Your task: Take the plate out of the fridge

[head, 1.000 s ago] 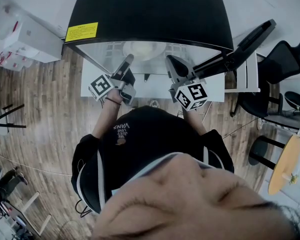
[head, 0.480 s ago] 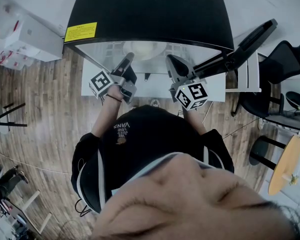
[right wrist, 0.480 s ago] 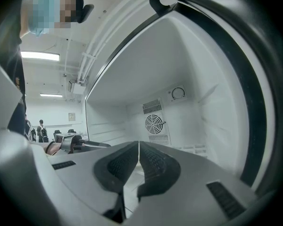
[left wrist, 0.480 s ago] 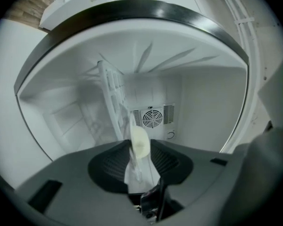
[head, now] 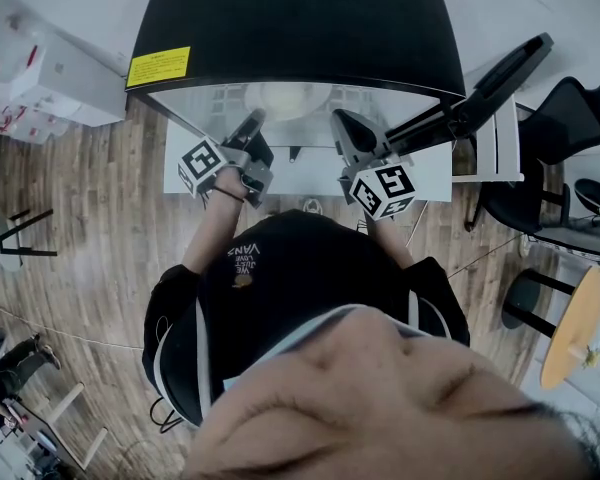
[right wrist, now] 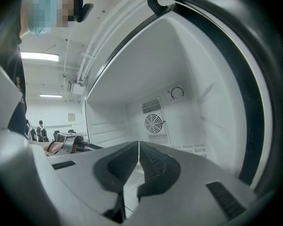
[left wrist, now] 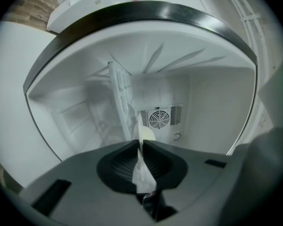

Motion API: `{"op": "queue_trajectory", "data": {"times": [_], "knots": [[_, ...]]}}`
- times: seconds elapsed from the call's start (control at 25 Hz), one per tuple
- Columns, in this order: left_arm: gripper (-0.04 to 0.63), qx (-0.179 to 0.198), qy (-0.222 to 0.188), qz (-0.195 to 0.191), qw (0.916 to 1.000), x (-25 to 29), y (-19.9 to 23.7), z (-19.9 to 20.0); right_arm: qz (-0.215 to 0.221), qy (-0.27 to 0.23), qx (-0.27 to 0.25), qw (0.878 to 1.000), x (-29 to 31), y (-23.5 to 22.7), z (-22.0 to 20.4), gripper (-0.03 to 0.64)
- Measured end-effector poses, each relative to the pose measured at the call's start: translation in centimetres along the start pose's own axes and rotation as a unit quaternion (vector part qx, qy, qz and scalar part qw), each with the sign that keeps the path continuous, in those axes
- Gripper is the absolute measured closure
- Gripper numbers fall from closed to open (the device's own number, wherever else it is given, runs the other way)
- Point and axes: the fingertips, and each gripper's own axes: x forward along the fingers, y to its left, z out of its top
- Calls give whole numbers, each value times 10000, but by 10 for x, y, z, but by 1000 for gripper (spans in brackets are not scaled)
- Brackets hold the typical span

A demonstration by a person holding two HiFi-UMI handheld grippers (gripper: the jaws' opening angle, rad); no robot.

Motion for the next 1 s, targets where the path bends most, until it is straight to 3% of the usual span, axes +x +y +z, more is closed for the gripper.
{"op": "queue_trajectory", "data": {"times": [1.0], "knots": [[558, -216, 200, -184, 9994, -24, 2, -12, -18, -1, 22, 10000, 0, 15, -5, 604]]}}
